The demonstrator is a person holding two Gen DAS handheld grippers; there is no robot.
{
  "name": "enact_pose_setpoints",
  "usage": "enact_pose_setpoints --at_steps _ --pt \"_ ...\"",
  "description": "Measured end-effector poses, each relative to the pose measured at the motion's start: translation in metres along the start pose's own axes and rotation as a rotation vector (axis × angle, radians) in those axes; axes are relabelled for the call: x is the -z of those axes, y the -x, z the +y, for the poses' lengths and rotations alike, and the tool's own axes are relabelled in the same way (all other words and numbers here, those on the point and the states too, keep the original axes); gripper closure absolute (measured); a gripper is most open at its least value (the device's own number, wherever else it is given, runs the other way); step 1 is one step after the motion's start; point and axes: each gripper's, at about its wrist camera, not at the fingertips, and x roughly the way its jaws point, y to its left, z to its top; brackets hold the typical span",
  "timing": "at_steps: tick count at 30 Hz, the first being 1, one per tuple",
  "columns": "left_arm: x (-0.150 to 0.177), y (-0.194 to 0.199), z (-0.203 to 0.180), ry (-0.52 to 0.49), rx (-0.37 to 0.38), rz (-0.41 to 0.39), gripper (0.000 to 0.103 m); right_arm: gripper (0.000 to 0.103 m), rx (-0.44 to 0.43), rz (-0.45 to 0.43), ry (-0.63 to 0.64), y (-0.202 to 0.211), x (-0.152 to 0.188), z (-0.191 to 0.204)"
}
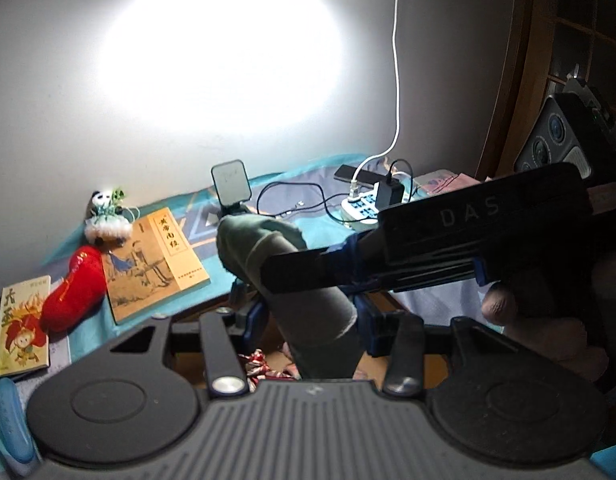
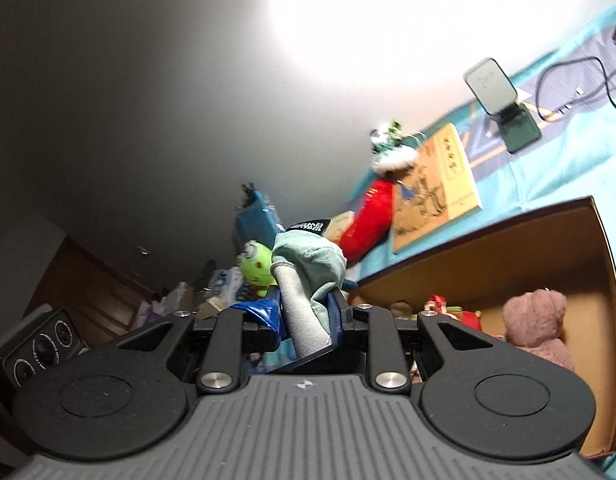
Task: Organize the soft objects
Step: 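Lift the mint-green bag and carry it over the brown box, then lower the mint-green bag into the box and open the right gripper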
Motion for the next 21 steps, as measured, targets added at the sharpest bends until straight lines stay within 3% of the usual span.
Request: enact_pose_setpoints --at_steps 8,17,21 --pt "0.033 -0.060 0.022 0.080 0.064 0.117 0.058 0.097 0.116 0.070 -0.110 -0.032 0.015 -0.045" --pt "0.032 -0.095 -0.003 0.107 0.174 0.126 0.058 0.097 0.201 0.040 -0.134 -0.005 0.011 -0.073" --pt "0.037 -0.124 -0.010 0.142 0.209 0.182 0.059 0.097 0.285 0.071 -0.144 -0.006 0.009 -0.090"
